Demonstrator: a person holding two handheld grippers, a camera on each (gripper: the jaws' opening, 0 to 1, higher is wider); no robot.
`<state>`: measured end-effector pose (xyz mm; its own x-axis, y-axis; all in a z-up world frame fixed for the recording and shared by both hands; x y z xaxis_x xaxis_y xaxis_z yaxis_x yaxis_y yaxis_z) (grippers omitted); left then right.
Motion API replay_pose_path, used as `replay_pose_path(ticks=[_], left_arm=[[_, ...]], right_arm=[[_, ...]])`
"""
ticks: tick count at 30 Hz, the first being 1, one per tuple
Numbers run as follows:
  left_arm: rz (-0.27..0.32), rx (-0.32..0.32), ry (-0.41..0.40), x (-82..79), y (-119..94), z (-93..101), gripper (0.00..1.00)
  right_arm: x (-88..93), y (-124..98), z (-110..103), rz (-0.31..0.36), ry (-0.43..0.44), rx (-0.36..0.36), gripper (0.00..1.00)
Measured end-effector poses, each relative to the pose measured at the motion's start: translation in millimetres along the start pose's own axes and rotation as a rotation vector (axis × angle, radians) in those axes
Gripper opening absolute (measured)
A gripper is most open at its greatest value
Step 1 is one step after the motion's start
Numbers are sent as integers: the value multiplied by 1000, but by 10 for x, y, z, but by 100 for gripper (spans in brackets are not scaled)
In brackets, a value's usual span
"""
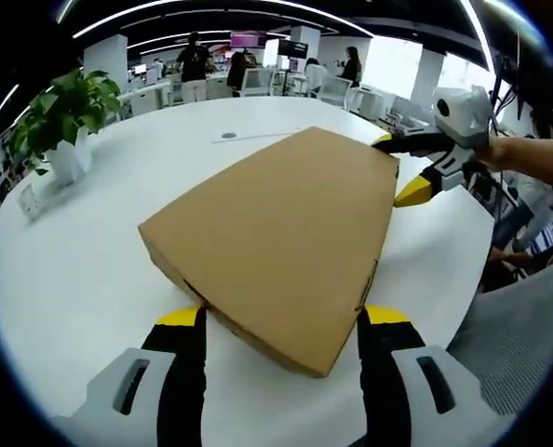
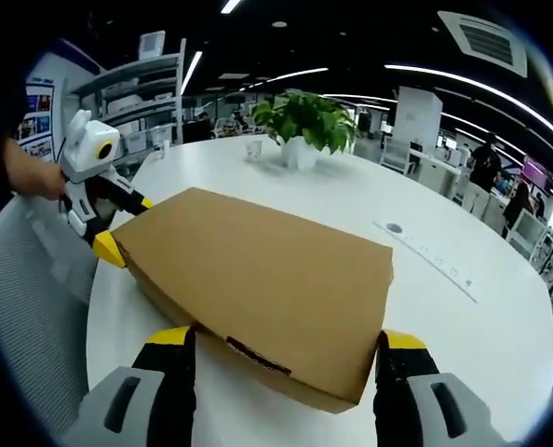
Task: Operate the shoe box by opening the lid, removing the specified soft item, and placing it in the target area until the item is outside and the box remains undamaged.
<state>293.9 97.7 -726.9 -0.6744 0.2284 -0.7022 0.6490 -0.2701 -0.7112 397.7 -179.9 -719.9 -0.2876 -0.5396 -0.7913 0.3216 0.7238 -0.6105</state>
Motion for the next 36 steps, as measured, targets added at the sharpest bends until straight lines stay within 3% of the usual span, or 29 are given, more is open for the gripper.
replay_pose_path(ticks=[12, 36], left_arm=[[-41, 34, 42, -13, -19, -169, 67], [-58, 89, 85, 46, -72, -434, 65]], right_arm=[[-14, 50, -125, 11, 29, 33, 77], [-52, 141, -452, 32, 78, 104, 77]])
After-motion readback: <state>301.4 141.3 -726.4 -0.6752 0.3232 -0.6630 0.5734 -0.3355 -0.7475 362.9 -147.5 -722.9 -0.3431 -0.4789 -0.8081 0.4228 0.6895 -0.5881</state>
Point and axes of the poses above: the point that each gripper's makers call its tool centre point, and the gripper's own axes: y roughly forward along the fingers, z roughly to its right, x roughly out of its underside, the point moved 9 cm from there along -y, roughly backward along the fingers, and after that the axes turned 8 degrees about -x, right-handed, at the moved point
